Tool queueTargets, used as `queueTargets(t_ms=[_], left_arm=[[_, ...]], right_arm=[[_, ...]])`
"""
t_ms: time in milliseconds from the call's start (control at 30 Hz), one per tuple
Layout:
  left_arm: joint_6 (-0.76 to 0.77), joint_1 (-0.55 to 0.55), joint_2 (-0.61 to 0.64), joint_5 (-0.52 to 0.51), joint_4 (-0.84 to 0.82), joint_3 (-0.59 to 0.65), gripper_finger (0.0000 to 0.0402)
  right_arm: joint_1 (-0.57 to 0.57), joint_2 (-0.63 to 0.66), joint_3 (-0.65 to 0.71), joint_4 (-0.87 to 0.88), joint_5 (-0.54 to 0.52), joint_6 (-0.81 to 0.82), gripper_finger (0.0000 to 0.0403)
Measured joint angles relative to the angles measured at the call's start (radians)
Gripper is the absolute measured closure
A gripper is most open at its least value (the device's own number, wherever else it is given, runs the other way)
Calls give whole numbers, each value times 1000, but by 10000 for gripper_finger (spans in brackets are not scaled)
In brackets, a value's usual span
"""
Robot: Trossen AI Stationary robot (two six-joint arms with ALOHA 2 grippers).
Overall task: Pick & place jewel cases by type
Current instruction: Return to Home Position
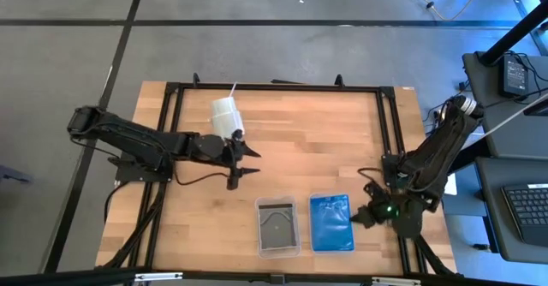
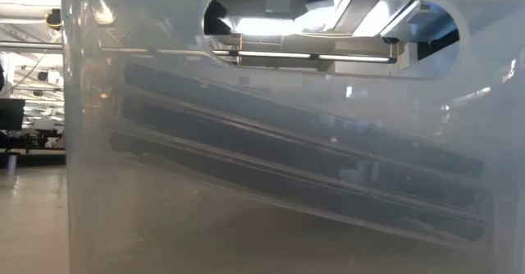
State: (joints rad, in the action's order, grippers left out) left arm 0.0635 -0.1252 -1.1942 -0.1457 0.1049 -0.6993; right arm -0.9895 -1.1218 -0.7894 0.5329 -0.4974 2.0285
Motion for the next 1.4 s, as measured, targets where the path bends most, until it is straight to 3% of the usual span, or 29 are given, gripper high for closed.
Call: queueTargets(t_ms=[133, 233, 433, 600, 867, 1067, 1233, 1400], left_arm=[[23, 32, 128, -20, 2, 61, 189], [60, 57, 208, -19, 23, 120, 189], [133, 70, 303, -51, 11, 175, 185], [103, 81, 312, -49, 4, 181, 187], [89, 218, 365, -3, -62, 181, 187], [116, 342, 520, 118, -13, 272, 188], [168, 388, 665, 119, 129, 442, 185], [208, 425, 773, 133, 176, 554, 187]], right_arm=[[55, 57, 5, 171, -149, -170, 314], [139, 115, 12, 303, -106, -229, 314], [287, 262, 12, 331, -110, -625, 314], [481, 364, 12, 263, -67, -995, 314], [818, 372, 46, 117, 242, -1465, 314], [995, 442, 261, -208, 473, -1653, 314], [1106, 584, 400, -469, 491, -1784, 314], [1197, 719, 436, -429, 447, -1860, 314]])
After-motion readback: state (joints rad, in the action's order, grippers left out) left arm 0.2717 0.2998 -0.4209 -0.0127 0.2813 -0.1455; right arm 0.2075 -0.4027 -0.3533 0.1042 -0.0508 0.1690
